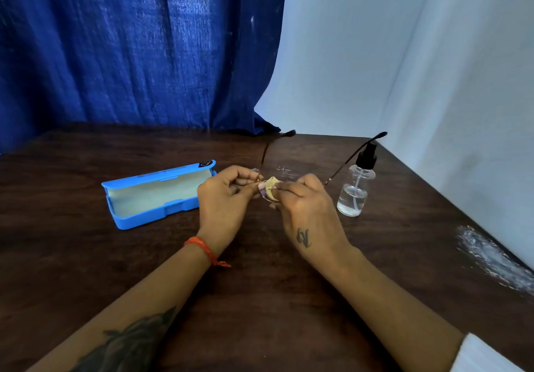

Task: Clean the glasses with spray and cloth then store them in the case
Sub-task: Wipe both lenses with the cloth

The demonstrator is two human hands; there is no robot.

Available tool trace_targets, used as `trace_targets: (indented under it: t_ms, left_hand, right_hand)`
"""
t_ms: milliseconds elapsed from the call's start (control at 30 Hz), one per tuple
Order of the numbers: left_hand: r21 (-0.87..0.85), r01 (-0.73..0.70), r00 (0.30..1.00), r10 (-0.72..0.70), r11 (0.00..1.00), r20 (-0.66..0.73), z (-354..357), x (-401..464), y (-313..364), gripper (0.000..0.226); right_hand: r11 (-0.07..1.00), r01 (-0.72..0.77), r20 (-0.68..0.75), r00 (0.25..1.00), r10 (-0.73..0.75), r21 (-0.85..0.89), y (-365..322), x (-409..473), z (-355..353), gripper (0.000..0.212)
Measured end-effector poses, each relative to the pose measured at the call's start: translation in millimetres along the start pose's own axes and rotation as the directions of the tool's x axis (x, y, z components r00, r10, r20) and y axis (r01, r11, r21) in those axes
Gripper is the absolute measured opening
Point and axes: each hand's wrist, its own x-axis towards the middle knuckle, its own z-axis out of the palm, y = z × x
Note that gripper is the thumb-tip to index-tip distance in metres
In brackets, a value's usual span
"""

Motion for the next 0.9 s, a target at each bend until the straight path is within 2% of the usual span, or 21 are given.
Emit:
trace_targets:
  t_ms: [67,133,233,300,400,467,600,733,767,900]
  left_hand:
    - [0.005,-0.03,0.999,0.029,1.0,0.03,0,1,0,0.032]
    - [0.002,-0.057,0.997,0.057,0.998,0.042,0,1,0,0.034]
    - [0.029,-0.09,0.995,0.089,0.996,0.044,0,0,-1,0.035]
    - [0.033,-0.097,0.995,0.096,0.995,0.039,0,-1,-1,0.036]
    - [0.011,-0.11,0.993,0.11,0.994,0.046,-1,-2,2,0.034]
    - [0.015,-0.125,0.991,0.124,0.992,0.049,-1,-3,3,0.034]
    - [0.037,-0.143,0.989,0.142,0.989,0.033,-2,-2,6,0.03]
    - [0.086,-0.175,0.985,0.174,0.981,0.016,-2,-3,8,0.03]
    - [0.096,-0.18,0.984,0.179,0.979,0.015,-2,-4,8,0.03]
    - [0.076,-0.16,0.987,0.159,0.984,0.013,-2,-4,7,0.026]
  right_hand:
    - [0.997,-0.015,0.004,1.0,0.016,-0.077,1,0,0,0.02]
    - [0.987,-0.037,0.023,0.999,0.041,-0.153,-2,0,2,0.033]
    - [0.986,-0.017,0.068,0.997,0.029,-0.165,-6,0,5,0.048]
    - [0.997,-0.009,0.072,0.997,0.015,-0.078,-6,1,4,0.045]
    - [0.991,0.036,0.005,0.999,-0.037,0.125,2,3,-4,0.032]
    - [0.99,0.054,-0.034,0.998,-0.05,0.132,4,2,-9,0.026]
    - [0.997,0.041,-0.041,0.998,-0.044,-0.072,-2,4,-10,0.018]
    - [0.95,0.093,-0.006,0.995,-0.1,-0.297,-9,7,-5,0.035]
    - [0.953,0.084,0.005,0.996,-0.086,-0.291,-9,6,-4,0.041]
    - [0.999,0.032,0.076,0.997,-0.03,-0.023,-4,5,0,0.045]
